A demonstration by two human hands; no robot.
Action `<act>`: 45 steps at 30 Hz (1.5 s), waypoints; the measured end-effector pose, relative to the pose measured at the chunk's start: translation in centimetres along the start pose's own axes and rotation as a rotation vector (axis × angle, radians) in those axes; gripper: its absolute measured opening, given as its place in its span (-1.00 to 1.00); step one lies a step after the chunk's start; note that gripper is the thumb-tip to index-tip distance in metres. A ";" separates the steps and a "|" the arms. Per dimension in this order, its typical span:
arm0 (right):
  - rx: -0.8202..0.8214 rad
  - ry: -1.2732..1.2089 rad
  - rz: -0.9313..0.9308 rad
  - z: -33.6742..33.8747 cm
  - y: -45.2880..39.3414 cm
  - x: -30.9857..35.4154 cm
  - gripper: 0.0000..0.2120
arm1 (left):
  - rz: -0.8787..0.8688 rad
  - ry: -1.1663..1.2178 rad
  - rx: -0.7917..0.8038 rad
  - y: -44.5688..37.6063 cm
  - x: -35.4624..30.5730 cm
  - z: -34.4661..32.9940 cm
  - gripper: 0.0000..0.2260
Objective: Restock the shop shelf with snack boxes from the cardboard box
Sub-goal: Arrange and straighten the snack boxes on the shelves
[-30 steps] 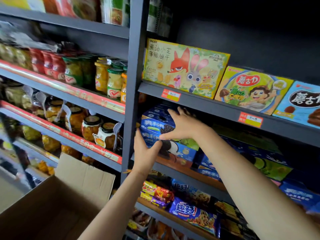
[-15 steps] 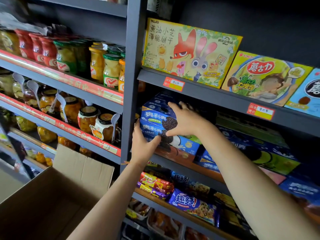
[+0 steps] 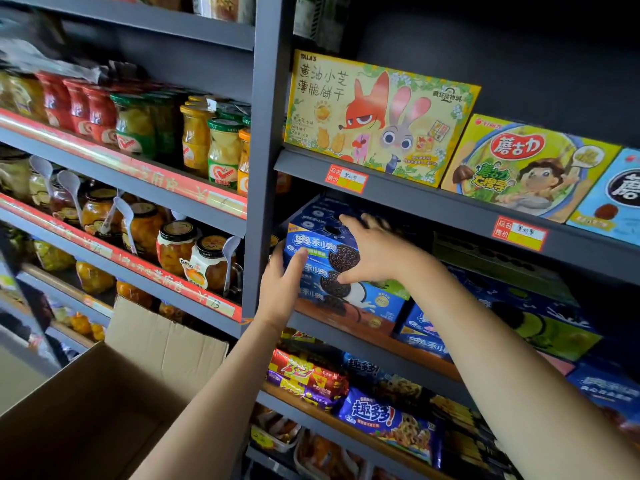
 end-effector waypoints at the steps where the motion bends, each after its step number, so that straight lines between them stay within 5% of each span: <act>1: 0.016 -0.007 -0.002 0.1 0.0 0.0 0.15 | 0.003 0.010 0.023 -0.4 -0.4 -0.1 -0.59; 11: -0.001 -0.024 -0.013 -0.2 -0.3 -0.3 0.13 | -0.007 -0.107 0.013 -2.6 0.0 -0.2 -0.29; 28: -0.030 -0.028 0.001 -0.1 0.0 -0.2 0.10 | -0.032 -0.120 0.027 -2.8 0.3 -0.4 -0.37; 33: -0.024 -0.033 0.003 0.0 0.1 -0.1 0.10 | 0.057 -0.038 0.037 -3.0 0.6 -0.5 -0.60; 37: -0.024 -0.023 0.005 0.0 0.0 -0.2 0.10 | 0.096 -0.009 0.047 -3.5 0.3 -0.6 -0.51; 40: -0.028 -0.023 -0.001 0.0 -0.1 -0.4 0.11 | 0.085 -0.002 0.042 -3.4 0.2 -0.7 -0.84; 45: -0.033 -0.025 -0.004 -0.1 -0.2 -0.5 0.11 | 0.030 -0.093 0.046 -3.4 -0.1 -0.8 -0.47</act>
Point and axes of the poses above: each hand's wrist, its own y-axis away from the middle knuckle, its own z-axis out of the back of the hand, x = y × z, the point moved 10 cm from there along -y, towards the middle knuckle, and after that the axes turned 15 degrees about z, right-handed, at the moved point
